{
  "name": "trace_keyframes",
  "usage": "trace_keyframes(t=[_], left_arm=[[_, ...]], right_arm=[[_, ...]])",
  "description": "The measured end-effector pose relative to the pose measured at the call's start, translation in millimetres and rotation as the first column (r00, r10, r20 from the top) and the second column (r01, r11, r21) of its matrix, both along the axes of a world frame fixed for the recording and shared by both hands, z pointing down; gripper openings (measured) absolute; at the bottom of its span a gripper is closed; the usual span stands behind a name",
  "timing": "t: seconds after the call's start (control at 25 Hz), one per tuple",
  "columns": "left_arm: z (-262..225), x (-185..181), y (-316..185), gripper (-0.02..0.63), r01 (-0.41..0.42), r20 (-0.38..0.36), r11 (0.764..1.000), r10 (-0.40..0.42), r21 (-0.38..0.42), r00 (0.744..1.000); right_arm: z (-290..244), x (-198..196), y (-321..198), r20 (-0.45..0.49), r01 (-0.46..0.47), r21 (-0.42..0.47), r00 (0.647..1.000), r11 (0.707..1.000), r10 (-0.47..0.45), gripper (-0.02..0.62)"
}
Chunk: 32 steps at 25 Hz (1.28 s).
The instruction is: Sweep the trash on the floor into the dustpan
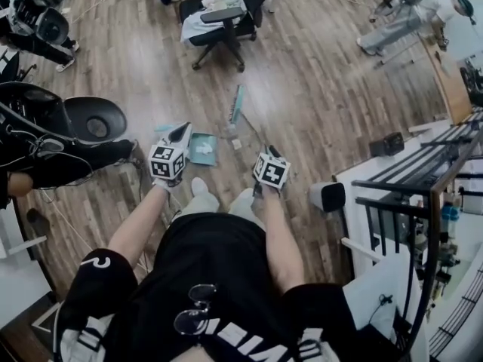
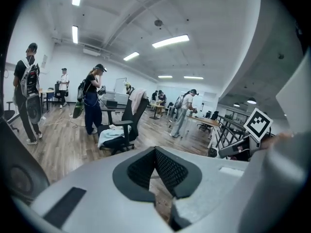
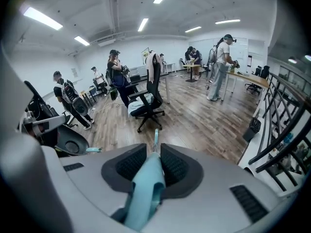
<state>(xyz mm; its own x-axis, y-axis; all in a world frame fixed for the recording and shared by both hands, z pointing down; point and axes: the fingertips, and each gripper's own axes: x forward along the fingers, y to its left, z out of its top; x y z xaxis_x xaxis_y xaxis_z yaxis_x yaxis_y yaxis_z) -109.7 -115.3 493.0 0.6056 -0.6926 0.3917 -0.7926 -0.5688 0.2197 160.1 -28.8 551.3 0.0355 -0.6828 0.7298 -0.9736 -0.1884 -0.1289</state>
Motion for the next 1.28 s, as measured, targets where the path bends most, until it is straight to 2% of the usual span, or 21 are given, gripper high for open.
trace_keyframes(t=[0.32,0.6,0.88,1.08,1.28], left_arm=[[-14,44,-1,-0.002,-0.028,0.028,0.999,0.027,0.029,0.999],[-15,73,4,-0.002,-0.056,0.048,0.998,0.055,0.033,0.997],[-4,108,18,-0.002,-0.116,0.074,0.993,0.115,-0.001,0.991],[9,153,24,-0.002,-0.175,0.079,0.984,0.176,-0.025,0.981],[21,217,37,-0.002,-0.260,0.080,0.965,0.262,-0.041,0.962]], right_arm=[[-14,40,-5,0.009,-0.011,0.043,1.000,0.999,0.011,0.084],[-5,67,8,0.030,-0.038,0.029,0.999,0.999,0.037,0.084],[11,106,36,0.039,-0.105,-0.004,0.994,0.994,0.105,0.084],[32,142,61,0.062,-0.161,-0.037,0.985,0.986,0.163,0.084],[55,192,101,0.066,-0.233,-0.094,0.969,0.968,0.239,0.084]])
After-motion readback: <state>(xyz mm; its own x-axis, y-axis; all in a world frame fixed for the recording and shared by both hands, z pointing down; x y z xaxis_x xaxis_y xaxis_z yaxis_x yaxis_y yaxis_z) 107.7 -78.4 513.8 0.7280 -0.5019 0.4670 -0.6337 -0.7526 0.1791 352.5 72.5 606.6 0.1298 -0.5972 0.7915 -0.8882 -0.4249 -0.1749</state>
